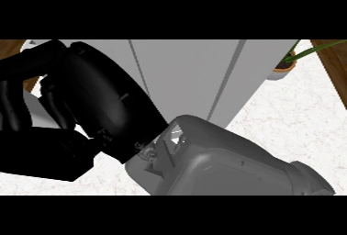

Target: Pick up the wine, place it into the cabinet and close the cabinet

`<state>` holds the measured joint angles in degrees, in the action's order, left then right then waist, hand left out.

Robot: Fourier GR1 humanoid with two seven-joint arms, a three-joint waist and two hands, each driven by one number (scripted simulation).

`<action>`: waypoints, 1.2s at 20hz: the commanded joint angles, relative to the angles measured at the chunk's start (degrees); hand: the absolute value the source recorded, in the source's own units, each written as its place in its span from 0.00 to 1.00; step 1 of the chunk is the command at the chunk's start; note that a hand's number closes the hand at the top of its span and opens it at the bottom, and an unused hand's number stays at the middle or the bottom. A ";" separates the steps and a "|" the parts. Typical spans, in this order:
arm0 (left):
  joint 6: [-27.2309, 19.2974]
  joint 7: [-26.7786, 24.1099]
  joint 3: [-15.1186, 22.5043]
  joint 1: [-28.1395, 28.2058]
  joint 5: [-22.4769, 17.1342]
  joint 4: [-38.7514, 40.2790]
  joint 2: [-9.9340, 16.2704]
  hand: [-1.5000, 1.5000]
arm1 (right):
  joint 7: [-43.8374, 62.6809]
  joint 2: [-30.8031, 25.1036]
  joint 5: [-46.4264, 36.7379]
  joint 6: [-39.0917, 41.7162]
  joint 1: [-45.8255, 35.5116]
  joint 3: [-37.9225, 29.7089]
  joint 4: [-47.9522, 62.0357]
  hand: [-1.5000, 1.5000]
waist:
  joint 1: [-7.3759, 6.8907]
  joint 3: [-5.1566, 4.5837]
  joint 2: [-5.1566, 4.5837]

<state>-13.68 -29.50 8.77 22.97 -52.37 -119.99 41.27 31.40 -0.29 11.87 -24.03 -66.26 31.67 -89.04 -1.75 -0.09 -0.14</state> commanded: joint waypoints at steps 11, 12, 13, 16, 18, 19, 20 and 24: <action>0.53 4.35 -2.55 -2.55 2.21 0.83 -2.71 0.00 | -15.87 -0.14 1.39 11.39 -5.38 -13.13 27.58 1.00 | 0.52 0.04 -0.27; 0.64 2.28 -1.12 0.29 4.97 0.05 -3.49 0.00 | -15.50 -2.52 2.22 13.05 -4.22 -14.01 26.88 1.00 | 0.39 0.05 -0.15; 0.40 2.41 -0.11 -2.84 4.94 2.94 -4.83 0.00 | -16.88 -2.30 2.26 13.42 -4.01 -14.35 27.25 1.00 | 0.92 0.04 -0.28; 1.64 5.47 -3.01 -2.67 2.42 1.14 -2.32 0.00 | -19.49 -4.01 1.50 15.92 -3.88 -14.45 29.95 1.00 | 0.46 0.04 -0.36; 1.27 4.42 -2.30 -1.21 3.68 0.19 -3.14 0.00 | -21.63 -4.09 -1.03 14.12 -1.54 -12.98 30.88 1.00 | 0.14 0.03 -0.32; -1.82 5.17 -0.12 -3.41 5.14 -1.14 -4.26 0.00 | -20.71 -5.09 -0.36 15.58 -4.70 -14.48 32.72 1.00 | 0.24 0.05 -0.56; -1.16 5.86 -1.33 -3.02 3.85 -1.79 -3.78 0.00 | -21.53 -4.56 -1.06 15.00 -3.68 -13.83 33.14 1.00 | 0.02 0.05 -0.47; 0.23 5.00 -0.64 -4.16 4.80 0.92 -4.50 0.00 | -22.47 -5.77 -1.81 15.77 -4.44 -14.26 33.95 1.00 | 0.35 -0.02 -0.55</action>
<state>-13.83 -24.15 7.46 19.76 -48.44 -120.10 37.50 9.39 -1.97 11.97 -6.68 -69.23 21.74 -64.13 -2.04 -0.50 2.15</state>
